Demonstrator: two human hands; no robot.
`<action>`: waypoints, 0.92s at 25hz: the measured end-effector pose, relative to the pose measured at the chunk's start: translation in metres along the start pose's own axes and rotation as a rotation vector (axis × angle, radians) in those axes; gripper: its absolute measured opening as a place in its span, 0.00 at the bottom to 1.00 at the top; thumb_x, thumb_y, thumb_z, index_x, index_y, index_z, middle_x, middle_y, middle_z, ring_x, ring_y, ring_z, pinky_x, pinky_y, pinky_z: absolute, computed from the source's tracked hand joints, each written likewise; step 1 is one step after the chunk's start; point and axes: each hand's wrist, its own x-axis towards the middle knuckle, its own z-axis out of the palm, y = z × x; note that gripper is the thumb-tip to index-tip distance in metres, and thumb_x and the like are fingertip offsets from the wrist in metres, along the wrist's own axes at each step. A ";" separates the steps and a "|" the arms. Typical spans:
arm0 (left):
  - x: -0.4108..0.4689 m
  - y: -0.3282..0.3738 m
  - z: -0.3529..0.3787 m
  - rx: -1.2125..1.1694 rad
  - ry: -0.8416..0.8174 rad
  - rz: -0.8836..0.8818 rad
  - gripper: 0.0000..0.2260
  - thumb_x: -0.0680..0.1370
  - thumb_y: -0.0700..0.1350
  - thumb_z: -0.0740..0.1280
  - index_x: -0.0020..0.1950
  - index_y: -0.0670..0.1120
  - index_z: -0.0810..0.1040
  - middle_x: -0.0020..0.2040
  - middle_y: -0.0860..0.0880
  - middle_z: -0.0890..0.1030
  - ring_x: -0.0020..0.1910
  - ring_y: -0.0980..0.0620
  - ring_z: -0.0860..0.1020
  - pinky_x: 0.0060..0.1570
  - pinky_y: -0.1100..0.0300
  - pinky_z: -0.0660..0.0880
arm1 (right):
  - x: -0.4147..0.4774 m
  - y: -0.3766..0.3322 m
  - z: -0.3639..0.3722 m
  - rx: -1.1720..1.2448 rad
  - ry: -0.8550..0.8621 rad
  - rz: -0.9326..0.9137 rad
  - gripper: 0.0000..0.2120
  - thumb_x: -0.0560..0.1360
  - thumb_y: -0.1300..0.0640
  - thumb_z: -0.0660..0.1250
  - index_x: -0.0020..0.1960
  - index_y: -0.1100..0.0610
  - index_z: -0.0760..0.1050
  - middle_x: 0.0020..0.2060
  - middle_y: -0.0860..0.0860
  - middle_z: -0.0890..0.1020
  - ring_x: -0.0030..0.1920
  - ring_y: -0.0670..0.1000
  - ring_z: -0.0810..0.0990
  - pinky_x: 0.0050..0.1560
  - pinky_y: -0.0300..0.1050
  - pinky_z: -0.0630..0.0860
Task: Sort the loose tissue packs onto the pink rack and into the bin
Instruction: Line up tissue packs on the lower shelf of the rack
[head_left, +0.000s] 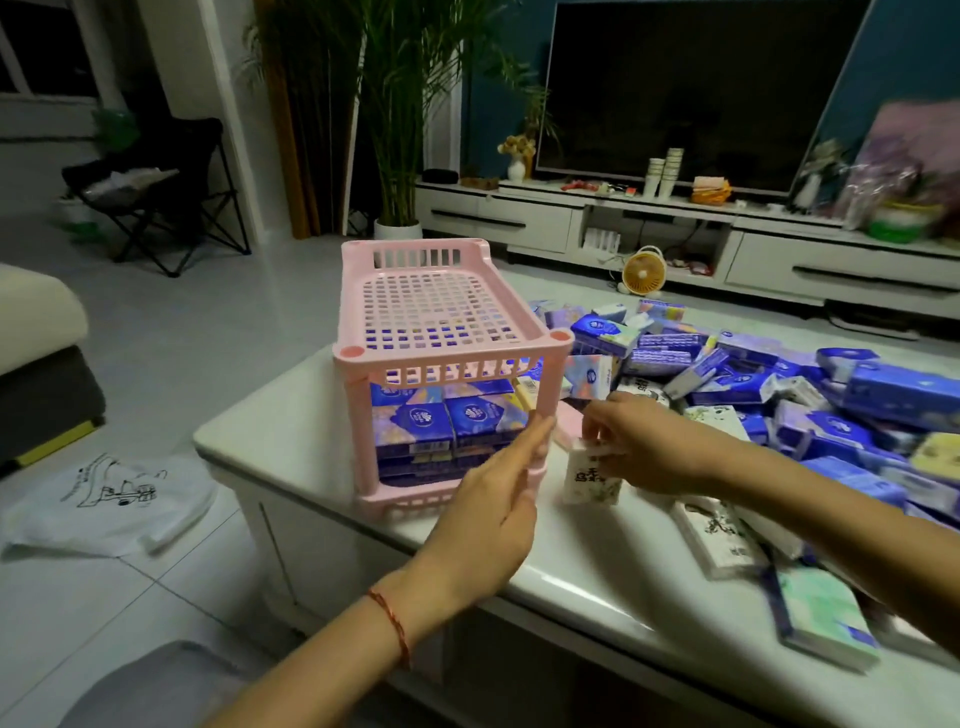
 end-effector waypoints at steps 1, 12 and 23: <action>0.002 0.001 -0.003 -0.038 0.016 -0.001 0.25 0.72 0.38 0.56 0.62 0.65 0.65 0.59 0.64 0.73 0.59 0.67 0.72 0.61 0.71 0.68 | -0.008 -0.004 -0.006 -0.036 -0.010 -0.015 0.12 0.75 0.60 0.65 0.58 0.57 0.71 0.57 0.53 0.73 0.52 0.50 0.72 0.43 0.35 0.65; -0.045 -0.010 -0.051 0.075 0.781 0.038 0.19 0.73 0.24 0.60 0.48 0.49 0.70 0.57 0.46 0.66 0.62 0.51 0.69 0.44 0.82 0.69 | 0.007 -0.091 0.036 0.225 0.529 -0.413 0.14 0.69 0.61 0.70 0.51 0.55 0.69 0.47 0.54 0.80 0.44 0.54 0.78 0.39 0.44 0.76; -0.050 -0.029 -0.046 0.238 0.527 0.135 0.08 0.75 0.41 0.57 0.51 0.50 0.71 0.56 0.54 0.68 0.62 0.64 0.67 0.53 0.81 0.67 | 0.036 -0.094 0.052 -0.020 0.439 -0.471 0.07 0.70 0.57 0.66 0.46 0.59 0.78 0.43 0.56 0.81 0.40 0.57 0.80 0.35 0.48 0.79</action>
